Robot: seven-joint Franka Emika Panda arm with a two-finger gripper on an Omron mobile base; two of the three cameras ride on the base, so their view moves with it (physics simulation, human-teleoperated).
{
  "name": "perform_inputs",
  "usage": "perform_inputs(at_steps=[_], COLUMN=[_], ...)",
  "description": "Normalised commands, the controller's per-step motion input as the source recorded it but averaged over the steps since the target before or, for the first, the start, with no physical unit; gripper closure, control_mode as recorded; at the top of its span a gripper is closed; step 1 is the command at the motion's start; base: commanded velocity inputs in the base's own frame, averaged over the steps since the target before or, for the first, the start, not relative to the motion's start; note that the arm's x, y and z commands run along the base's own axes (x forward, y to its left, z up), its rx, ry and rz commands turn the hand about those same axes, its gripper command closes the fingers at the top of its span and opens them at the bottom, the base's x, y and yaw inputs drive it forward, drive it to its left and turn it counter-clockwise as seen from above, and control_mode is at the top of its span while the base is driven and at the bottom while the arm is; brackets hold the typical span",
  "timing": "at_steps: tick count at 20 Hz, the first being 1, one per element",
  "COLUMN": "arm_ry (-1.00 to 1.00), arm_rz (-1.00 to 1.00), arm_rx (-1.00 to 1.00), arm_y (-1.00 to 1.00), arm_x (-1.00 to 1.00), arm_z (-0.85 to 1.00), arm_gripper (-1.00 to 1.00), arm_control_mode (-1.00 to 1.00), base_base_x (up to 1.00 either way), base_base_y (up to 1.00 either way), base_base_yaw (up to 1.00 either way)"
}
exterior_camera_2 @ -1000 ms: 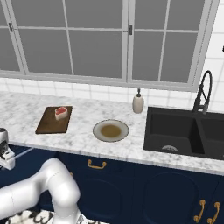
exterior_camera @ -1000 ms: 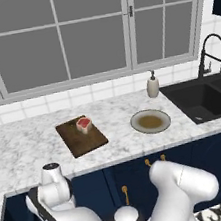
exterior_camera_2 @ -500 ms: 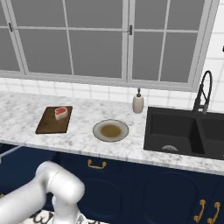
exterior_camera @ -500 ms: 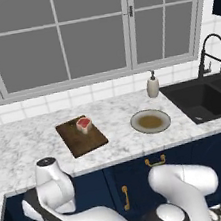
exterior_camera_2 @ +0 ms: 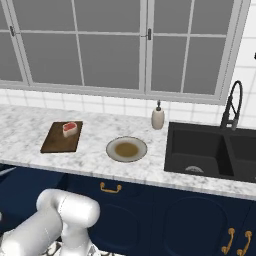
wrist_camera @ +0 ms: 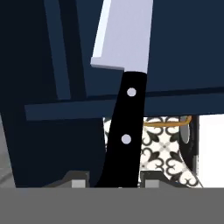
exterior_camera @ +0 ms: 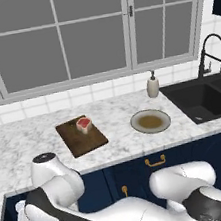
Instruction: Pick up the knife from the drawer and place it on the cutting board. Then place the meat from the plate to the cutting board.
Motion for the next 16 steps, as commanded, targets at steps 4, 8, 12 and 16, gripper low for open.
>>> perform_inputs(at_steps=[4, 8, 12, 16], arm_ry=[-0.02, -0.08, 0.0, -0.02], arm_rz=[0.05, 0.02, 0.0, 0.0], arm_rx=[0.0, 0.0, 0.0, 0.0], arm_y=[0.01, -0.26, -0.71, -0.67], arm_x=[-0.99, -0.28, 0.99, 1.0], arm_z=[0.96, 0.94, 0.37, 0.34], arm_gripper=[1.0, 1.0, 1.0, 1.0], arm_control_mode=[-1.0, -1.0, -1.0, -1.0], base_base_x=[0.0, 0.0, 0.0, 0.0], base_base_y=[0.0, 0.0, 0.0, 0.0], base_base_yaw=[0.0, 0.0, 0.0, 0.0])
